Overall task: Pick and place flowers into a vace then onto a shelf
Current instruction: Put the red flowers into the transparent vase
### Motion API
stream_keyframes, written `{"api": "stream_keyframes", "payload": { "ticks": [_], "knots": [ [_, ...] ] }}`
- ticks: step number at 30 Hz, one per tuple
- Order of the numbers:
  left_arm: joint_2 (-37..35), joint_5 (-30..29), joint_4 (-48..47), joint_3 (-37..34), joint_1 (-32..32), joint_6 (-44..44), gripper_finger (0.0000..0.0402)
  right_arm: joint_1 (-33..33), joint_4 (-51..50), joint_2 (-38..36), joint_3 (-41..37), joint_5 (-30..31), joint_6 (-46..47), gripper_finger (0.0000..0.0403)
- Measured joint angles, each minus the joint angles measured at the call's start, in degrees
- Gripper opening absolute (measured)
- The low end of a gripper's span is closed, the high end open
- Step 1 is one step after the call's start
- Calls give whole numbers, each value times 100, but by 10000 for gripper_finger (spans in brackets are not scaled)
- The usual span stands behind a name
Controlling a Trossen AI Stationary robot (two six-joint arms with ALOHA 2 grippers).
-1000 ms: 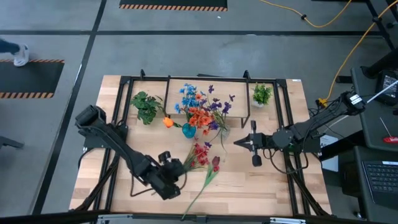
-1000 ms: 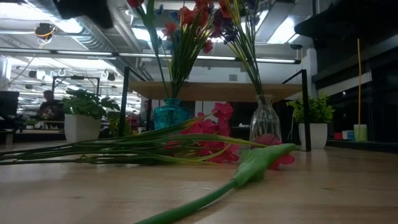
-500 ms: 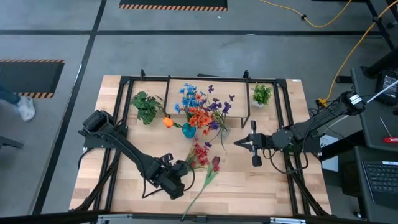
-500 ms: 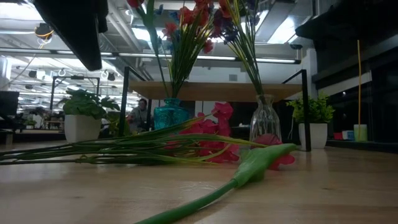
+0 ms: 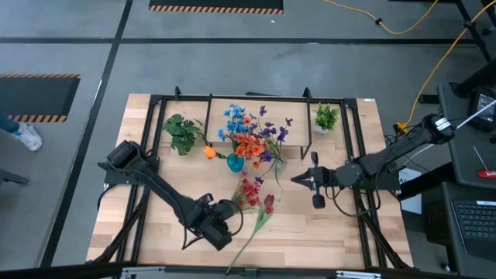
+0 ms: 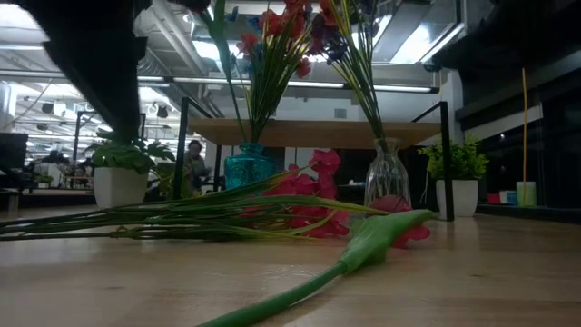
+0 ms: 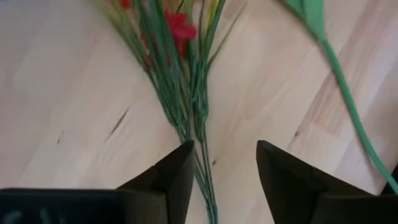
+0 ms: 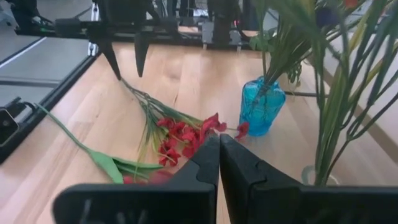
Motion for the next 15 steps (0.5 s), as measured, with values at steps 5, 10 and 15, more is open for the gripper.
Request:
{"api": "stream_keyframes", "payload": {
  "ticks": [5, 10, 15],
  "knots": [
    [177, 452, -11, -4, -29, -419, 166, 0, 106, 192, -2, 0, -3, 16],
    [424, 585, 16, -4, -92, -565, 162, 0, 305, 236, -4, 0, -24, 17],
    [623, 575, -83, -4, -91, -621, 161, 2, 303, 239, -4, -59, -7, 17]
  ]
}}
